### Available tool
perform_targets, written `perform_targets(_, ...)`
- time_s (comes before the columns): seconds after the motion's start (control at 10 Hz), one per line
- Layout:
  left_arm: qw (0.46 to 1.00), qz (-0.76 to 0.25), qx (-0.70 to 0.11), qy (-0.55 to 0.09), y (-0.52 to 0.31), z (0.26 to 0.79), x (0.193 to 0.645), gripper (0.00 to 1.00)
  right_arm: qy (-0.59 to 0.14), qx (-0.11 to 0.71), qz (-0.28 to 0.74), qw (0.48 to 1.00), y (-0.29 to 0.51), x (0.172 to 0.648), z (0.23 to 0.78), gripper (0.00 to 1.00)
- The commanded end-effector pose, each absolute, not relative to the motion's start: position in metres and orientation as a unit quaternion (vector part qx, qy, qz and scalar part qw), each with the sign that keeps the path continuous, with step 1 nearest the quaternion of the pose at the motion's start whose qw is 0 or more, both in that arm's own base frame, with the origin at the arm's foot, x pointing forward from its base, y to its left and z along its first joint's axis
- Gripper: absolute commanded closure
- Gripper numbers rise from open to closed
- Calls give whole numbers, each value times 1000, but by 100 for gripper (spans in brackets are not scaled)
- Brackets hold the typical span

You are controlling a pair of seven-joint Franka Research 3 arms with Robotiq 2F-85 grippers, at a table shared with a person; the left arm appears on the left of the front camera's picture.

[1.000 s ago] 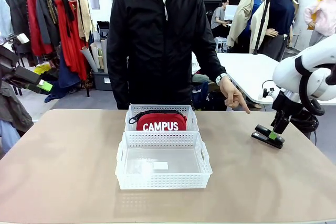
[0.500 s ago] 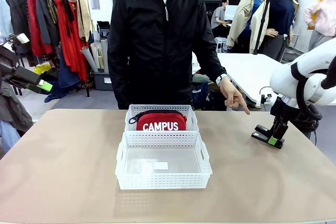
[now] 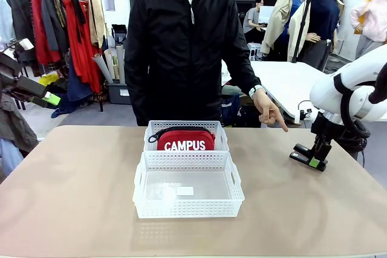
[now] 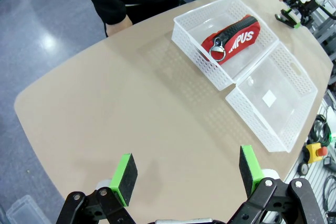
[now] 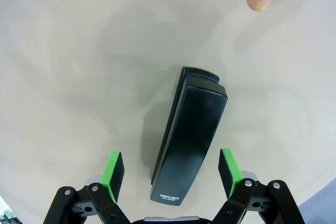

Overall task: Distribute items into two baskets.
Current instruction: Pick up the Stapler that the person points to.

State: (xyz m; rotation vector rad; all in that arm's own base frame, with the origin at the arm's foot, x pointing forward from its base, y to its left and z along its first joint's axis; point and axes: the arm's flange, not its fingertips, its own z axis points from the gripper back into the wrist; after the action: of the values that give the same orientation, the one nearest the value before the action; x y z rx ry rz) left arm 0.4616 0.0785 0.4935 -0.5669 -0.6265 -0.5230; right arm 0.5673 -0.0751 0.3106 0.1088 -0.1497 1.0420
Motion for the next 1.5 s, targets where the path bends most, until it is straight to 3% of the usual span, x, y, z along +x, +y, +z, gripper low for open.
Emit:
perform_targets(0.0, 879, -246, -274, -303, 78, 493, 461, 0, -63, 44, 498, 864, -74, 574, 312, 27)
perform_targets(0.6, 879, -246, -274, -303, 78, 493, 461, 0, -44, 47, 496, 866, -73, 576, 310, 96)
perform_targets(1.4, 879, -246, -274, -303, 78, 493, 461, 0, -62, 54, 497, 864, -72, 568, 308, 96)
